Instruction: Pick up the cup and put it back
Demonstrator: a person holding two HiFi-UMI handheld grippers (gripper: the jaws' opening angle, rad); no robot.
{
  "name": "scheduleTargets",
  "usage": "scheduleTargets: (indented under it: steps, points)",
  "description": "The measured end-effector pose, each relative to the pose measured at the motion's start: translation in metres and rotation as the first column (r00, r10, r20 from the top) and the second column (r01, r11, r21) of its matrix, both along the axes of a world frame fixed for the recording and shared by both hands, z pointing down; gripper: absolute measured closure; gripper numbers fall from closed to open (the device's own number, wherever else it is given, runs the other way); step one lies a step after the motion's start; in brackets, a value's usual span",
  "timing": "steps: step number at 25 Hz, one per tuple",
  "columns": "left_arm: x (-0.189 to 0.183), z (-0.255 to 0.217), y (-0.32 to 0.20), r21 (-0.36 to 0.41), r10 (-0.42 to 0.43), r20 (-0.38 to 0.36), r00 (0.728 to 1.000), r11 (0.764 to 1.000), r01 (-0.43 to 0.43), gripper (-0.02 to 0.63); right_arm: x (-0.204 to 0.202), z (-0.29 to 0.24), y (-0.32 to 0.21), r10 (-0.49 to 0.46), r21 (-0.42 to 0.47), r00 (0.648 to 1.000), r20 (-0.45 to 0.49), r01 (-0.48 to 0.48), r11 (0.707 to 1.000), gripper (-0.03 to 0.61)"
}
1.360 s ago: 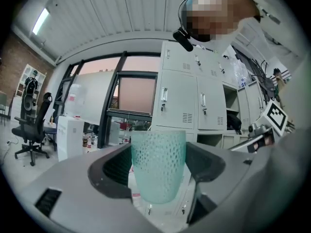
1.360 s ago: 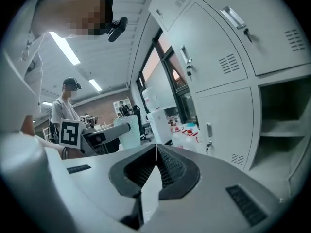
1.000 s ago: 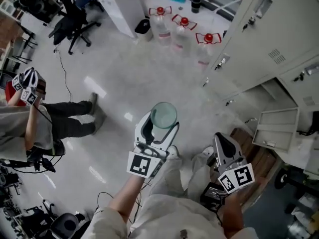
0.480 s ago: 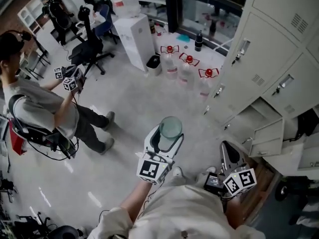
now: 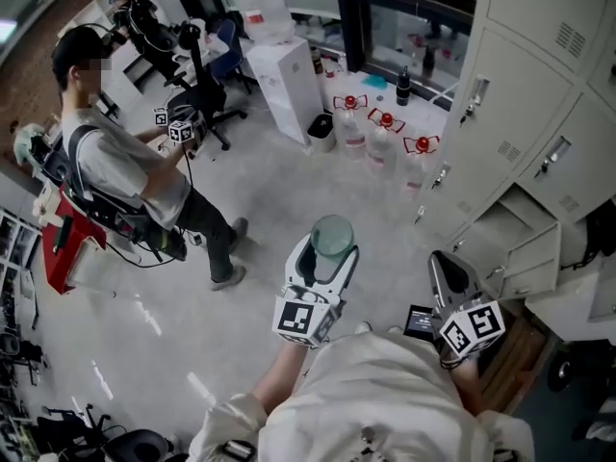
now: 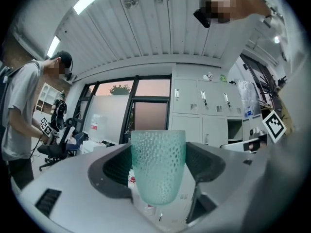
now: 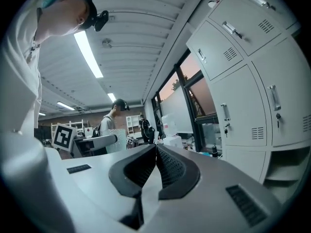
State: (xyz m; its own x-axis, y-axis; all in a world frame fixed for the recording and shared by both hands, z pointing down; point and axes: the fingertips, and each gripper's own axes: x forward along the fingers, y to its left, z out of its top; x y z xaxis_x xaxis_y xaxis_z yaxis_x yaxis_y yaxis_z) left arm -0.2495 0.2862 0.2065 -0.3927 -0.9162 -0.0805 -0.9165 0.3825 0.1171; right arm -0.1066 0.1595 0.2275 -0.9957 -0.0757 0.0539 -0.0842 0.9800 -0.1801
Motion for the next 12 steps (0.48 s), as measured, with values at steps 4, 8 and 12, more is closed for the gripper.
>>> scheduleTargets:
  steps: [4, 8, 12]
  points:
    - [0.004, -0.010, -0.007, 0.007, -0.022, 0.016, 1.000, 1.000, 0.022, 0.270, -0.006, -0.008, -0.001, -0.047, 0.037, 0.999, 0.000, 0.047, 0.998, 0.552]
    - [0.018, -0.014, -0.023, 0.007, -0.005, 0.002, 1.000, 1.000, 0.005, 0.270, -0.005, -0.012, -0.007, -0.069, 0.038, 0.998, -0.007, 0.069, 0.997, 0.552]
    - [0.026, -0.014, -0.033, 0.004, 0.000, 0.001, 1.000, 1.000, 0.000, 0.270, -0.006, -0.013, -0.012, -0.086, 0.033, 0.996, -0.003, 0.086, 0.996, 0.552]
